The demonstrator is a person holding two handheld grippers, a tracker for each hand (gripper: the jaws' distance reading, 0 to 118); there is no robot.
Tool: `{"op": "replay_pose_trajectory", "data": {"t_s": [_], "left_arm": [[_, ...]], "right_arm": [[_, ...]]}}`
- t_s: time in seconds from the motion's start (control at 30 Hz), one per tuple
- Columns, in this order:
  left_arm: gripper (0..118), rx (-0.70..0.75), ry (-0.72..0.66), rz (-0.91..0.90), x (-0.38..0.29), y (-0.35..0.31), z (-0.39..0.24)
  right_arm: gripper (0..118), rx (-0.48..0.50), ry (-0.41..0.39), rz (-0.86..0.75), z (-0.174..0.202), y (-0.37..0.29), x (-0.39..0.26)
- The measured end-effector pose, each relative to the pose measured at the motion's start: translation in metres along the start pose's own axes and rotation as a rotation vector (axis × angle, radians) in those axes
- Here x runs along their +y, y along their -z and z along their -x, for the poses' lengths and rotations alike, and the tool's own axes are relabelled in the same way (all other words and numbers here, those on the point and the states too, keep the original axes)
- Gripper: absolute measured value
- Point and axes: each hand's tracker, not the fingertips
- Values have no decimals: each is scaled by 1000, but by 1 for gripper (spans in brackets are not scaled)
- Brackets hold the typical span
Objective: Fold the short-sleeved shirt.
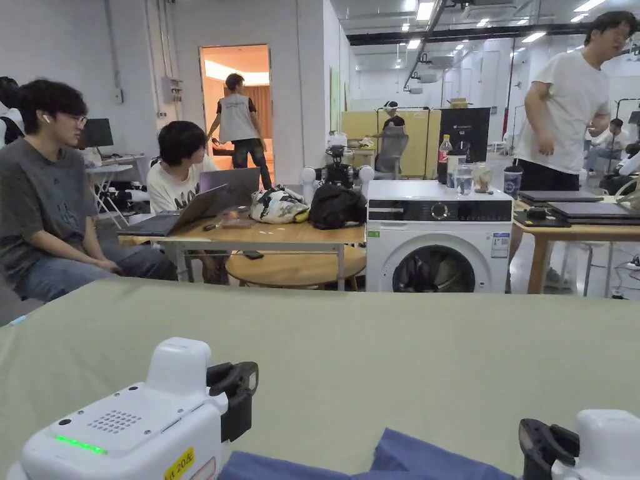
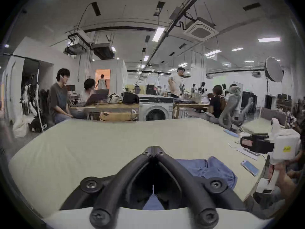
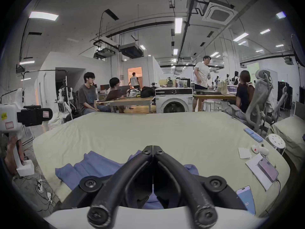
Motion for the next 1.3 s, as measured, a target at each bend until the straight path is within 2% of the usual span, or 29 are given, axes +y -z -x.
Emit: {"op": "replay_pose_trajectory", "data": {"t_s": [0.23,0.27,0.3,0.33,0.37,0.43,0.53,0.67,0.77,0.8,0.9,0.97,1.0,1.03,1.07,1.1,1.13,1.17,1.2,1.27,1.3], "left_arm": [[0,17,-44,115,-10,42,26],[12,35,-45,151,-15,54,35],[31,12,-62,210,-18,67,44],[55,-49,-113,306,-23,87,57],[61,-58,-167,390,-32,104,68],[61,-23,-191,478,-48,138,84],[61,108,-149,615,-73,187,101],[60,126,-224,725,-101,235,120],[56,183,-237,812,-120,260,124],[49,178,-243,853,-126,262,125],[34,212,-118,843,-125,264,105],[9,186,-30,872,-120,265,94],[0,186,2,883,-122,267,89],[0,189,9,879,-124,268,85],[0,195,21,873,-127,267,85],[0,200,27,879,-131,267,82],[0,202,31,877,-132,267,81],[0,203,27,877,-132,267,83],[0,204,7,883,-132,268,86],[0,200,-12,878,-130,266,91],[0,198,-21,876,-131,265,92]], "right_arm": [[0,7,-3,40,-6,16,-9],[0,10,-2,44,-8,17,-11],[0,11,-3,46,-10,17,-13],[0,11,-4,49,-13,17,-17],[0,12,-4,55,-16,17,-20],[0,9,-2,78,-24,18,-27],[0,3,1,141,-39,17,-40],[0,-68,16,192,-59,9,-57],[0,-127,62,235,-76,2,-66],[0,-136,75,245,-81,0,-68],[0,-172,136,263,-93,-8,-76],[0,-173,185,283,-99,-9,-85],[0,-177,200,301,-102,-9,-89],[0,-183,198,316,-101,-8,-93],[10,-194,191,331,-99,-8,-95],[33,-209,189,344,-97,-8,-98],[72,-212,198,359,-98,-7,-101],[85,-213,227,396,-99,-4,-108],[83,-200,259,420,-100,-1,-112],[78,-186,374,430,-106,8,-122],[68,-166,442,440,-109,14,-127]]}}
